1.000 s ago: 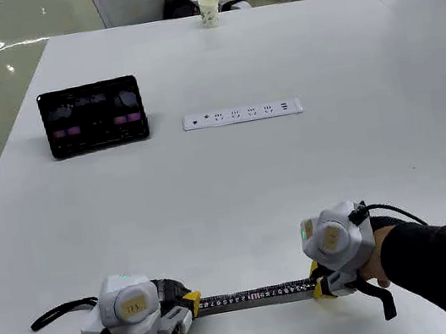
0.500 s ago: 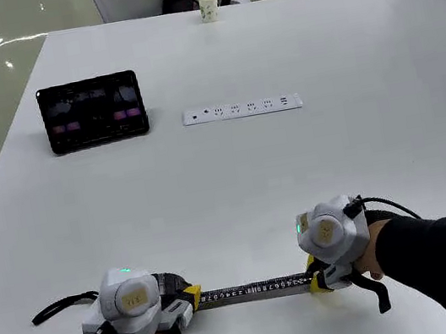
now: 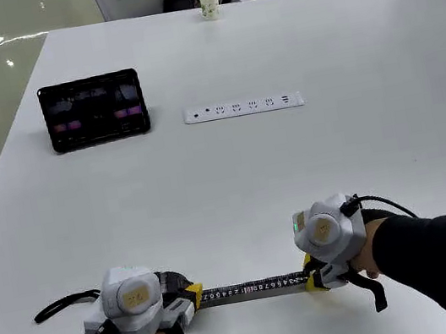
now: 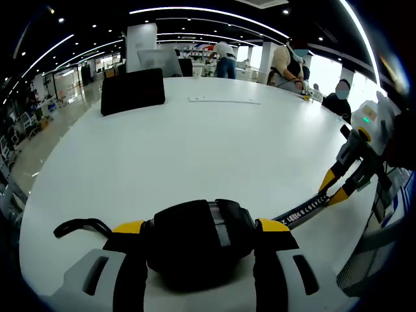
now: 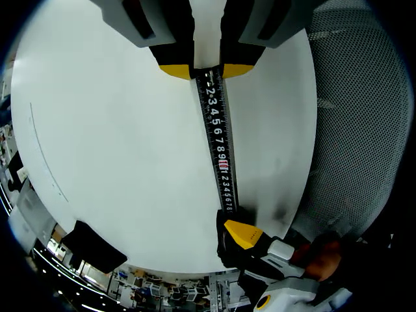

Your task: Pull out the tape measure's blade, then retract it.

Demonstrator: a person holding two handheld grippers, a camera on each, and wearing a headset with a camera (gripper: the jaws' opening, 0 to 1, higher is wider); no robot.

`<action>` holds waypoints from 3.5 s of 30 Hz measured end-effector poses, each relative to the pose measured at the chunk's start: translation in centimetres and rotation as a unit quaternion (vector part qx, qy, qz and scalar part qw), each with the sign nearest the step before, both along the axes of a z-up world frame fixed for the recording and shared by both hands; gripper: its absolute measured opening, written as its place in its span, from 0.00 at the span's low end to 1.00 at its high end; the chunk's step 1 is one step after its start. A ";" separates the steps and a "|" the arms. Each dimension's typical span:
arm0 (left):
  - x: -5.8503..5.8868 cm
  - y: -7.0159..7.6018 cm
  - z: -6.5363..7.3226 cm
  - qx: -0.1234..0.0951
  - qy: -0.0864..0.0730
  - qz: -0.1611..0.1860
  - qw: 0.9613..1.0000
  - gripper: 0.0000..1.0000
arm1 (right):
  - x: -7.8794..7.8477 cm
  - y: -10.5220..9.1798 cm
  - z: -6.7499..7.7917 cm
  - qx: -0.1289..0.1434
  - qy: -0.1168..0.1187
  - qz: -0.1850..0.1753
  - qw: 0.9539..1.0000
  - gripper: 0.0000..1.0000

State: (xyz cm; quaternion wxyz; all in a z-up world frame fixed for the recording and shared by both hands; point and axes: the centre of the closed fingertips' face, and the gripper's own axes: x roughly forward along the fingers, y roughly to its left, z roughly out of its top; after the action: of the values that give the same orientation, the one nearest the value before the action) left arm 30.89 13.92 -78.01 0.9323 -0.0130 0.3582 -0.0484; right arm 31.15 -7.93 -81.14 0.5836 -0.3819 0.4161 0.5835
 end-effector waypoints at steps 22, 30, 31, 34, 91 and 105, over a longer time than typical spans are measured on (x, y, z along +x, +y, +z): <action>0.0 0.0 0.0 -0.002 0.002 0.000 1.000 0.61 | -0.1 1.0 0.0 0.003 -0.004 0.005 1.000 0.11; 0.0 0.0 0.0 -0.002 0.002 0.000 1.000 0.61 | -0.2 1.4 0.0 0.014 -0.003 0.001 1.000 0.11; 0.0 0.0 0.0 -0.002 0.001 0.000 1.000 0.61 | -0.2 1.5 0.0 0.015 -0.004 0.002 1.000 0.11; -0.1 0.0 0.0 -0.002 0.001 0.000 1.000 0.61 | -0.2 1.6 -0.1 0.015 -0.004 0.001 1.000 0.11; 0.0 0.0 -0.1 -0.008 0.003 0.000 1.000 0.62 | -0.6 4.9 0.1 0.037 -0.004 0.005 0.999 0.11; 0.0 0.0 -0.1 -0.010 0.006 0.000 1.000 0.62 | -0.6 6.1 0.0 0.047 -0.005 0.002 0.999 0.11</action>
State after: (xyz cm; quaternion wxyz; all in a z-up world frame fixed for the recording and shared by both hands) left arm 30.87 13.87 -78.10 0.9300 -0.0231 0.3630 -0.0522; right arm 30.58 -1.88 -81.13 0.6017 -0.3575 0.3851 0.6015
